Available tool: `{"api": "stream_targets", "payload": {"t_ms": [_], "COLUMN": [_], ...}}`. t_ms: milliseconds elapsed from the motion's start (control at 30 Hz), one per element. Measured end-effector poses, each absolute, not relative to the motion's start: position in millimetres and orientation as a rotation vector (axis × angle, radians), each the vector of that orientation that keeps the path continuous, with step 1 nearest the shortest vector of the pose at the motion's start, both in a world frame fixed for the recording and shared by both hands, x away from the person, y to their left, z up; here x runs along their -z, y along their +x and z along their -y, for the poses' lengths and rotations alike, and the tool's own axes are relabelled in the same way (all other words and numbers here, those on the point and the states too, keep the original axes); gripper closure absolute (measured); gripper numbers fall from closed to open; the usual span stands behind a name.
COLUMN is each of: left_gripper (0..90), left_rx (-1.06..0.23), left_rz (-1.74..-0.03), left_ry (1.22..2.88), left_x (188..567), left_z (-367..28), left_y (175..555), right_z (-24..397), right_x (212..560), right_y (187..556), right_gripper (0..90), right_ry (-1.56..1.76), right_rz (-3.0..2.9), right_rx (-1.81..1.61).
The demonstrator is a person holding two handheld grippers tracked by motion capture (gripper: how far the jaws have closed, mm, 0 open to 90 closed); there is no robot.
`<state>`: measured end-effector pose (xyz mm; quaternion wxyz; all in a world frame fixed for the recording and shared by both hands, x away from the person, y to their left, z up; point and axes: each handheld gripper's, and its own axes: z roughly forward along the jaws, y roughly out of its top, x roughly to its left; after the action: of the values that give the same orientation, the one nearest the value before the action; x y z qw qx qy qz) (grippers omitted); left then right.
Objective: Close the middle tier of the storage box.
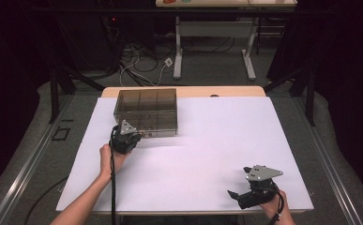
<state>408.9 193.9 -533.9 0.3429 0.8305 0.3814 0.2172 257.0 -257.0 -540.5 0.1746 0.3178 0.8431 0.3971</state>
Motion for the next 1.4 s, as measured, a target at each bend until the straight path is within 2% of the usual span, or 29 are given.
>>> {"api": "stream_targets", "payload": {"t_ms": [833, 1400], "left_gripper": [90.0, 90.0], "left_rx": [-0.628, -0.614], "left_rz": [-1.007, -1.023], "left_ry": [2.141, 2.135], "left_x": [533.2, 527.9], "left_z": [-194.1, -191.9], "left_y": [416.8, 427.3], "right_z": [256.7, 256.6], "right_x": [540.7, 541.4], "right_y": [257.6, 258.4], "right_gripper": [0.0, 0.0], "right_ry": [0.906, 0.917], "right_rz": [-2.391, -2.391], "right_rx": [-1.127, -1.125]}}
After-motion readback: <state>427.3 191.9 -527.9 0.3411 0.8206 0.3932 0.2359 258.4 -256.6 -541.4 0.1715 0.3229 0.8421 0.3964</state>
